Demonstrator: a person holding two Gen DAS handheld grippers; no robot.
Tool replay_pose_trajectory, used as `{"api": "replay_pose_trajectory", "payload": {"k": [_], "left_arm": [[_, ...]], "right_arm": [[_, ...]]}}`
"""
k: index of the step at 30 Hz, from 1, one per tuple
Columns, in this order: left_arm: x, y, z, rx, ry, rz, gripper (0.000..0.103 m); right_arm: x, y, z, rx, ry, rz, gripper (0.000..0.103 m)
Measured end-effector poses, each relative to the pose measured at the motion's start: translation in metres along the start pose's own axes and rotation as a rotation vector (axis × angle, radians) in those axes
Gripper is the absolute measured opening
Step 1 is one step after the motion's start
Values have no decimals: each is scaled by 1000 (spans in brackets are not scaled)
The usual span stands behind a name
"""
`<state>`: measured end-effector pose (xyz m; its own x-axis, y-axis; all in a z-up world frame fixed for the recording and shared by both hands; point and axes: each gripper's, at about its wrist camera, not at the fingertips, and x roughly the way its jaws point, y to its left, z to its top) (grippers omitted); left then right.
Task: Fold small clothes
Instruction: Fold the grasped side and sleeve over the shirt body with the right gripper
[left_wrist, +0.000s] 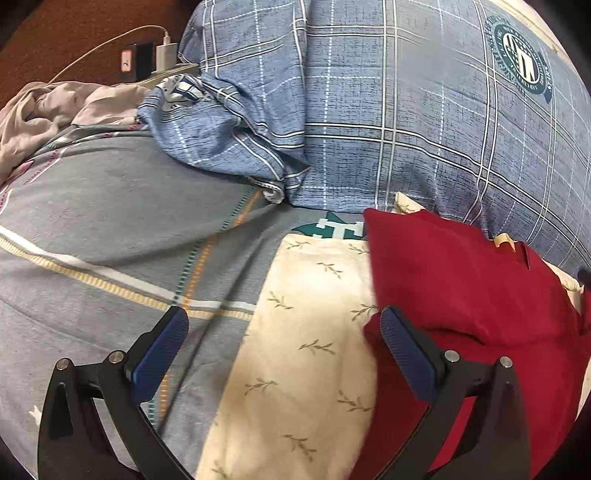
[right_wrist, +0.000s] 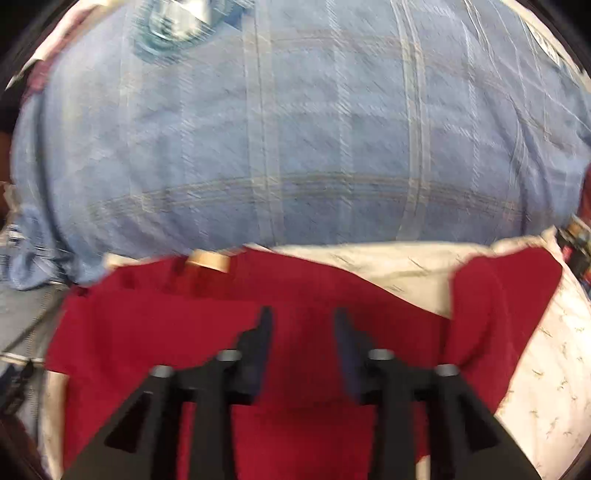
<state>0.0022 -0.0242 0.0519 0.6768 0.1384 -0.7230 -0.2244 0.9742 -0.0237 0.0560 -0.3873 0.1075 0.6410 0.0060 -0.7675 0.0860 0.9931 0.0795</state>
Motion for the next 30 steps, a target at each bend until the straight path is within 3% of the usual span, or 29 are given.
{"api": "replay_pose_trajectory", "payload": {"k": [3, 6, 9, 12, 15, 17, 23, 25, 28, 30], "left_arm": [[6, -4, 0, 1, 12, -8, 103], [11, -6, -4, 22, 41, 36, 103], [8, 0, -3, 7, 37, 45, 103], [5, 6, 0, -7, 24, 49, 103], [7, 10, 2, -16, 33, 43, 103], [7, 11, 3, -15, 35, 38, 103], [6, 9, 3, -12, 30, 28, 103], [5, 8, 3, -15, 28, 27, 103], [6, 5, 2, -17, 31, 18, 103], [6, 3, 1, -18, 38, -5, 103]], "right_arm": [[-12, 45, 3, -84, -14, 186, 49], [-6, 109, 0, -190, 20, 373, 45], [14, 173, -9, -309, 40, 441, 42], [51, 219, -18, -375, 97, 445, 33], [93, 239, -29, -404, 165, 357, 33], [104, 239, -32, -391, 142, 354, 33], [62, 219, -32, -357, 115, 405, 37], [48, 207, -44, -368, 110, 397, 38], [62, 201, -68, -396, 187, 362, 37], [50, 197, -76, -415, 130, 348, 37]]}}
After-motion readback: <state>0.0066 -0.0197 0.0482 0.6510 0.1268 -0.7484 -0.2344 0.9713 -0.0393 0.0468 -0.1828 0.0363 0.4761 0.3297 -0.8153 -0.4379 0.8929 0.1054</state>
